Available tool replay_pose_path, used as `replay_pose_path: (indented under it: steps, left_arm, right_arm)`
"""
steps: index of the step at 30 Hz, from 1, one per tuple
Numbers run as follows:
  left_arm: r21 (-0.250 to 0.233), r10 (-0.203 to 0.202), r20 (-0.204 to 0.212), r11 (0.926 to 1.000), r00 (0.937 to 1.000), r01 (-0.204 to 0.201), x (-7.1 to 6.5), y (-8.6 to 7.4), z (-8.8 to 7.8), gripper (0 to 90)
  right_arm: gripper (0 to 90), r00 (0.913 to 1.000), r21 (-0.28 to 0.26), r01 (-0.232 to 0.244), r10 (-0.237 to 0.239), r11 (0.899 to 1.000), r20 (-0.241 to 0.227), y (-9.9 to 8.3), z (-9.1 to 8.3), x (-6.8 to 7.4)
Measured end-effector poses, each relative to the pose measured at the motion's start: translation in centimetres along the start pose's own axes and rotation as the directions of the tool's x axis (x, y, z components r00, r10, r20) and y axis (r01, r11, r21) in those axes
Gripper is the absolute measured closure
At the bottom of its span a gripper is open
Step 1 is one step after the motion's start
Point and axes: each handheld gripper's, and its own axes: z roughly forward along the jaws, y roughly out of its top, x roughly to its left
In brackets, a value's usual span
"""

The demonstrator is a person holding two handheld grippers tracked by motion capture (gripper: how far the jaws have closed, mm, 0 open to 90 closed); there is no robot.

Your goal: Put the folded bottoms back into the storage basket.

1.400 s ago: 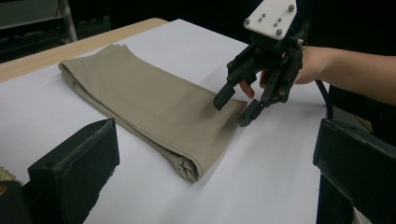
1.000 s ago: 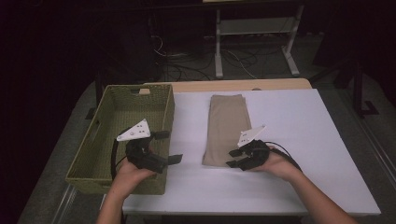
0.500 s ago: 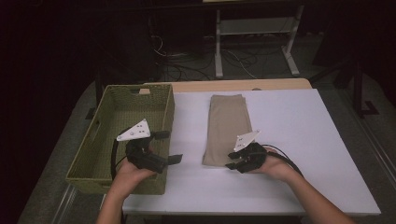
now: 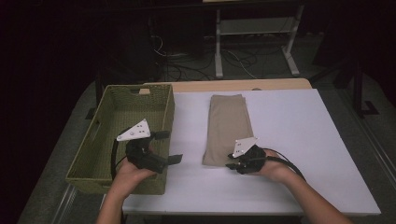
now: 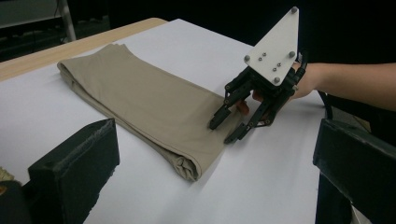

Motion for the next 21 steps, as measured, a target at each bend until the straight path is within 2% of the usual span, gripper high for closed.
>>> replay_pose_path:
  steps: [2,3,8,16,21]
  left_arm:
    - [0.000,0.000,0.000,1.0000,1.0000,0.000,0.0,0.0,0.0,0.5]
    - [0.000,-0.001,0.000,1.0000,1.0000,0.001,0.0,0.0,0.0,0.5]
    - [0.001,-0.001,0.000,1.0000,1.0000,0.001,0.0,0.0,0.0,0.5]
    - [0.003,-0.001,0.001,1.0000,1.0000,0.001,0.0,0.0,0.0,0.5]
    - [0.001,-0.002,0.002,1.0000,1.0000,0.002,0.0,0.0,0.0,0.5]
  right_arm:
    - [66.0,1.0000,-0.003,0.005,-0.005,1.000,0.004,-0.1,0.0,-0.1]
    - [71.1,0.9998,-0.008,0.013,-0.013,1.000,0.014,-0.1,0.0,-0.2]
    - [77.3,0.9997,-0.011,0.014,-0.013,1.000,0.023,-0.2,0.0,-0.4]
    - [81.8,0.9998,-0.020,-0.020,0.020,1.000,0.002,-0.3,0.0,-0.9]
    - [82.7,0.9953,-0.035,-0.086,0.084,0.996,-0.048,-0.4,-0.1,-1.6]
